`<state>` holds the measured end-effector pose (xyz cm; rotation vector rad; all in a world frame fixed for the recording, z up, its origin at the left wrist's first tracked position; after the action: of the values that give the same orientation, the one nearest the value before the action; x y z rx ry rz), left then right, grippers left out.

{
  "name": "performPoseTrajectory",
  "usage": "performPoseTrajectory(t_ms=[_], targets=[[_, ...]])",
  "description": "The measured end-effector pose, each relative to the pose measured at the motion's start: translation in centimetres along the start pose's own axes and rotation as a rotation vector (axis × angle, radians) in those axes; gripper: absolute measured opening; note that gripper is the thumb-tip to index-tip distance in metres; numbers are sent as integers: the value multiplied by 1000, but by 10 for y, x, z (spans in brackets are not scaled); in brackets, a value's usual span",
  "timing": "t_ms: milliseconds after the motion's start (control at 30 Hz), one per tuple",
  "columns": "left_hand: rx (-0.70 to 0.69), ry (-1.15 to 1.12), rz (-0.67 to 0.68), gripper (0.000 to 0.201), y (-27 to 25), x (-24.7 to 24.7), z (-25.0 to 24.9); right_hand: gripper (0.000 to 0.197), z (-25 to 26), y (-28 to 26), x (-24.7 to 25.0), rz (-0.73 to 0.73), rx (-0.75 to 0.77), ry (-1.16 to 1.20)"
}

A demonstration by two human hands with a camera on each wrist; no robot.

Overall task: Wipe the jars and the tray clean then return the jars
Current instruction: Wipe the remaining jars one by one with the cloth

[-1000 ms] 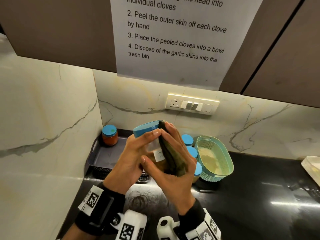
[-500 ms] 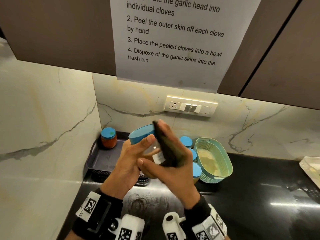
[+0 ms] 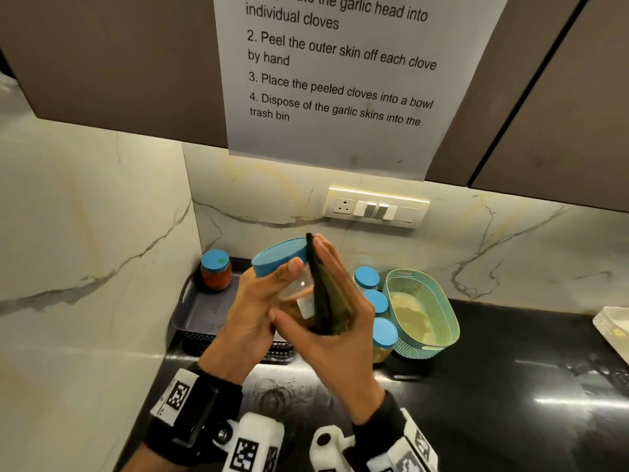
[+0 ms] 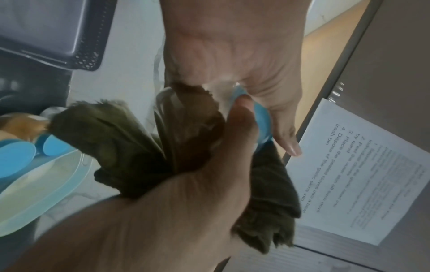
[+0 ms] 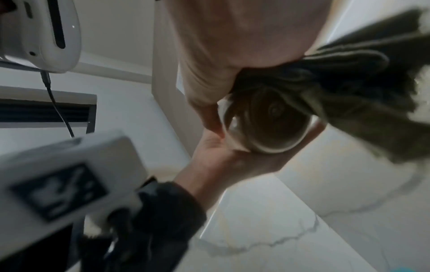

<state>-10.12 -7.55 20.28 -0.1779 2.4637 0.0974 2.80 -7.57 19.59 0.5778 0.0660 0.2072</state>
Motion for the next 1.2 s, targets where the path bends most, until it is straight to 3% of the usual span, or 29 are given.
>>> performPoseTrajectory(t_ms=[67, 133, 300, 433, 533, 667, 733, 800, 967, 1033, 1200], targets=[[22, -36, -33, 103, 0, 0, 4, 75, -11, -6, 1, -34, 116, -88], [27, -26, -74, 105, 0, -3, 7, 76, -19, -6, 5, -11, 129, -84], [18, 84, -194, 117, 0, -7, 5, 86, -10, 3, 7, 31, -109, 94], [45, 109, -201, 94, -5, -8, 6, 87, -11, -3, 4, 21, -140, 83], [101, 129, -139, 79, -13, -6, 4, 79, -7, -3, 12, 49, -305, 125], [112, 127, 45, 97, -18, 1, -11, 71, -12, 2, 31, 136, -391, 187], [110, 94, 77, 93, -14, 2, -12, 73, -12, 3, 29, 198, -437, 258], [117, 64, 41, 96, -9, 0, -10, 66, -8, 1, 23, 161, -391, 270], [130, -17, 33, 86, -5, -2, -8, 72, -6, -15, 0, -15, -19, 111], [123, -29, 22, 81, -5, 2, -7, 70, -9, -11, 0, -14, 88, 34], [27, 94, -81, 99, -2, 2, -5, 56, -4, 6, 0, 109, -138, 49]])
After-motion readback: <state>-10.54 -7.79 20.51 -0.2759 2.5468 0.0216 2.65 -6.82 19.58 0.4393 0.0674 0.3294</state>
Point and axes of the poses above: each hand's wrist, its own y-axis towards the middle knuckle, its own x-axis out of the back of the hand, z = x × y, the point moved 1 cm from there along y, towards the middle knuckle, and after that the axes turned 1 degree about -z, right-handed, at the moved point
